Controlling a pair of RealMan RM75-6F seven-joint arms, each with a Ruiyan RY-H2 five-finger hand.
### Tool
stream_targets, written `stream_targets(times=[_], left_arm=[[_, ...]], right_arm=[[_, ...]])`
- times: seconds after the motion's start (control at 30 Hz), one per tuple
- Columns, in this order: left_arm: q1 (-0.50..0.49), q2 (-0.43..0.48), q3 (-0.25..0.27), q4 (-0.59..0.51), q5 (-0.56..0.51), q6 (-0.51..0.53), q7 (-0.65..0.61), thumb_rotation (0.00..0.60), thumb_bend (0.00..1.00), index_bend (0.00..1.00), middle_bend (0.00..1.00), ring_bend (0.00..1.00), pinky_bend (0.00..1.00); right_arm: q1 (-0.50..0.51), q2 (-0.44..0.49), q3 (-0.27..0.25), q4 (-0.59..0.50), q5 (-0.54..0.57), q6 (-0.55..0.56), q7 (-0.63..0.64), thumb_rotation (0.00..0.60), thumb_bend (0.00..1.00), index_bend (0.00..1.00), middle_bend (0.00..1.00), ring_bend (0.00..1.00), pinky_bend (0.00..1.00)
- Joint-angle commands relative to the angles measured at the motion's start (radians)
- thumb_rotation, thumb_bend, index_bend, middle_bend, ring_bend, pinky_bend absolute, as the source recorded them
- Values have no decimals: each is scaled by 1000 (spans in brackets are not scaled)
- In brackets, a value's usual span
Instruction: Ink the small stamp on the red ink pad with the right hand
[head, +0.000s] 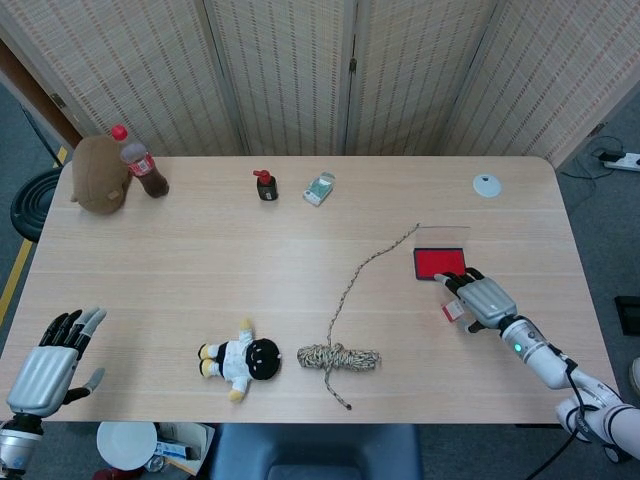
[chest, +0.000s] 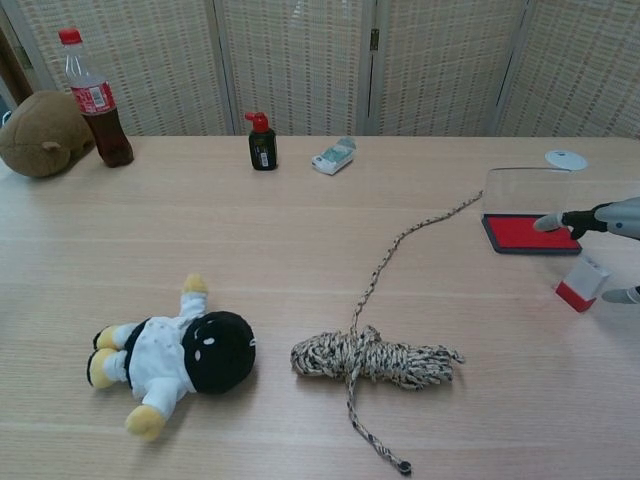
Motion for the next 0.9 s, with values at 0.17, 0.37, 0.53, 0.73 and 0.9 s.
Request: stream_targets(times=[0.17,0.37,0.53,0.73,0.9], left_arm=[[-3,-3,-4,7,-6,-6,-1,600,337,0,0,0,57],[-2,-6,-11,2,-30,-13,20,600,336,0,0,0,57],[-2,-5,-16,-8,-49,-19,38,600,337,0,0,0,58],[-3,-5,-16,-15,-42,-18,48,600,337,0,0,0,58],[-7,-9,-15,-14,-35,-21,57,600,337,0,0,0,58]], right_arm=[[0,84,13,-108,-13,56,33,600,219,0,48,114,20],[-65,199,16,-255,-30,209,31,600,203,0,7,39,0],[-204,207,6,-266,3,381,-86,600,192,0,0,0,0],[-314,161,-5,-199,45,457,-166,600,191,0,0,0,0],[-354,142,5,-156,60,481,-146,600,191,0,0,0,0]])
